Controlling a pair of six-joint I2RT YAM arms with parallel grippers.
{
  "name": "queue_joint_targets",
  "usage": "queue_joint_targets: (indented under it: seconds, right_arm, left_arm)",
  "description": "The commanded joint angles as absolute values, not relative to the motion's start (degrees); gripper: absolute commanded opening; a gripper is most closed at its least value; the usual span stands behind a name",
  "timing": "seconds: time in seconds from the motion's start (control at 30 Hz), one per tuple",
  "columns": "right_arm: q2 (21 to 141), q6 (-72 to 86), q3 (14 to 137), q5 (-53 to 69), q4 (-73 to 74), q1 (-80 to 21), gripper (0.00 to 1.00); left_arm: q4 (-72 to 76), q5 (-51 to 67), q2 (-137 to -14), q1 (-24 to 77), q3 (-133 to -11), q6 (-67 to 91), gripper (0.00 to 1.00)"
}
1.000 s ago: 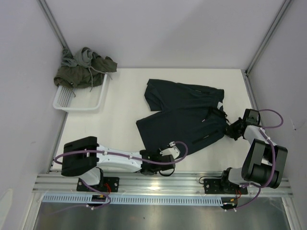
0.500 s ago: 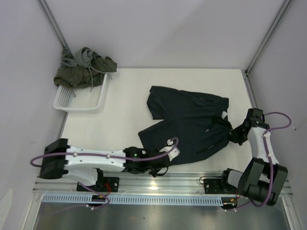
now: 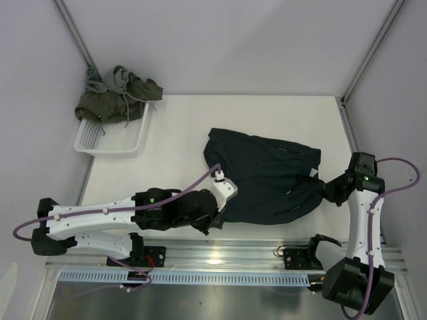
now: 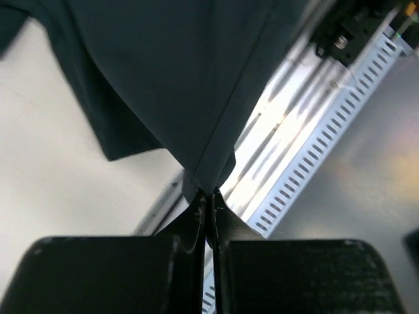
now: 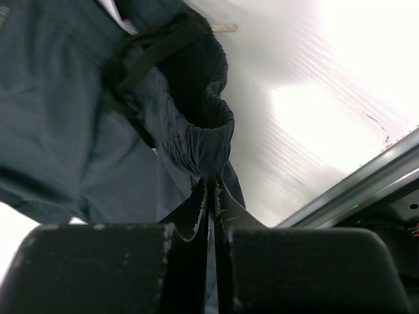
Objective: Fold and stack the shorts
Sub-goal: Fold the shorts
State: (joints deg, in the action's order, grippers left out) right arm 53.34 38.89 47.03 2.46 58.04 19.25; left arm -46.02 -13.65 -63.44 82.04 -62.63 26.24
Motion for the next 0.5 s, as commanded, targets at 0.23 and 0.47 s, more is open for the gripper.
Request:
queue_joint_targets:
  seconds: [0.23,0.47]
  right_arm:
    - [58.97,40.52,56.70,0.97,59.60,19.51,0.00]
    - [62.13,38.67,51.42,0.00,55.73,20.92,0.00]
  left_arm:
    - [-48.52,-9.67,-66.35,66.97,-68.30,18.11,0.00]
    - [-42.81,2.81,-65.48,70.21,-59.00,16.43,0.00]
